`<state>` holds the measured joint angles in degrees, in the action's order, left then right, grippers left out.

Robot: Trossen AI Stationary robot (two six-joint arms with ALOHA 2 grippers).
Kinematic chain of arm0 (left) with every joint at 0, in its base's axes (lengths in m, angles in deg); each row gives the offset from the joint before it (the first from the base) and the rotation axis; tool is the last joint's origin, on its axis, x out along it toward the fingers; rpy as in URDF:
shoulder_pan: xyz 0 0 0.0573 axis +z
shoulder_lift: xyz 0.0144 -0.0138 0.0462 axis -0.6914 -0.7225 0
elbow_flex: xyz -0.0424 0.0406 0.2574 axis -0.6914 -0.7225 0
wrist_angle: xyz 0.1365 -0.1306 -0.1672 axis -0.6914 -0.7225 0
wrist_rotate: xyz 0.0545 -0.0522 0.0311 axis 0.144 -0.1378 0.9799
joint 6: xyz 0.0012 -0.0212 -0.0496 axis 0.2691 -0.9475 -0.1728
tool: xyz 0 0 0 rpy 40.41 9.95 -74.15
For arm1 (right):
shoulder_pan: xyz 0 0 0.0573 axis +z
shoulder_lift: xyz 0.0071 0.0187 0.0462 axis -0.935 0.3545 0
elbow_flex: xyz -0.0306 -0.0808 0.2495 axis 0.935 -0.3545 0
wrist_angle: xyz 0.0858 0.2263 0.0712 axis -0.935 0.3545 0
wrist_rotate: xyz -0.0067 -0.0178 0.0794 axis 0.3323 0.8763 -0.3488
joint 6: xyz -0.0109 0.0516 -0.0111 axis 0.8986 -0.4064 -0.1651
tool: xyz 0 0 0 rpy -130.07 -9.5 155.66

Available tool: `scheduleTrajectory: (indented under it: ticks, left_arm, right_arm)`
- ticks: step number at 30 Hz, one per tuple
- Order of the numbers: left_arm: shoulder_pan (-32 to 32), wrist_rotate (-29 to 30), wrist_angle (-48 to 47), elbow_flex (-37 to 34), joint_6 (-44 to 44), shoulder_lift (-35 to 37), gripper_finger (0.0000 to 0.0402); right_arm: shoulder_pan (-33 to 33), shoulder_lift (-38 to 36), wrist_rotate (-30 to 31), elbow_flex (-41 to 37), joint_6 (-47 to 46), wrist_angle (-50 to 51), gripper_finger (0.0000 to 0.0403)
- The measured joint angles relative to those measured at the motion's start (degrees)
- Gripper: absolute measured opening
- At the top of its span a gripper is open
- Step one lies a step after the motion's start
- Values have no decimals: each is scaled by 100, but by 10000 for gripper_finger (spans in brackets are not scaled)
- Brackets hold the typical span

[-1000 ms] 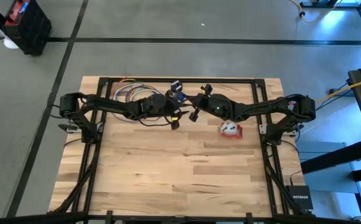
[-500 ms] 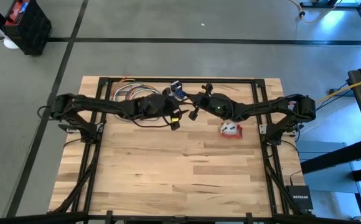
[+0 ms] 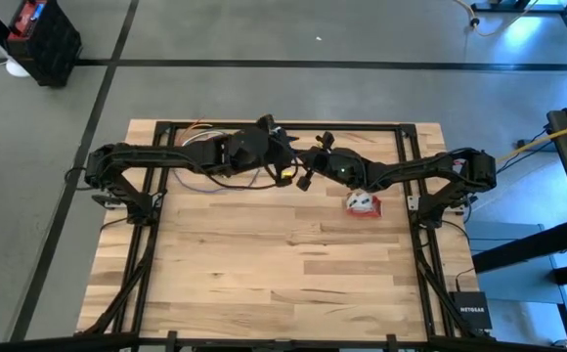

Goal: Coil cords
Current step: Coil the blue wire onto the spool

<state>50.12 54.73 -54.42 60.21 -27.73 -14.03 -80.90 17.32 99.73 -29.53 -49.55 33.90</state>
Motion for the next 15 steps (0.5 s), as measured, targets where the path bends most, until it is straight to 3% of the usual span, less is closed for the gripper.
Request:
scheduleTrajectory:
  ticks: [4,7,10,15]
  left_arm:
    - [-95,-226,-154,52,350,-9,136]
    - [-123,-6,-672,126,602,48,136]
    - [-121,130,-1263,555,426,60,136]
    - [-410,143,-1481,1345,588,82,139]
  right_arm:
    - [0,0,0,0,0,-4,1]
    - [0,0,-2,0,-12,73,1]
    - [0,0,-2,0,-26,9,1]
    - [0,0,-2,0,-26,-9,1]
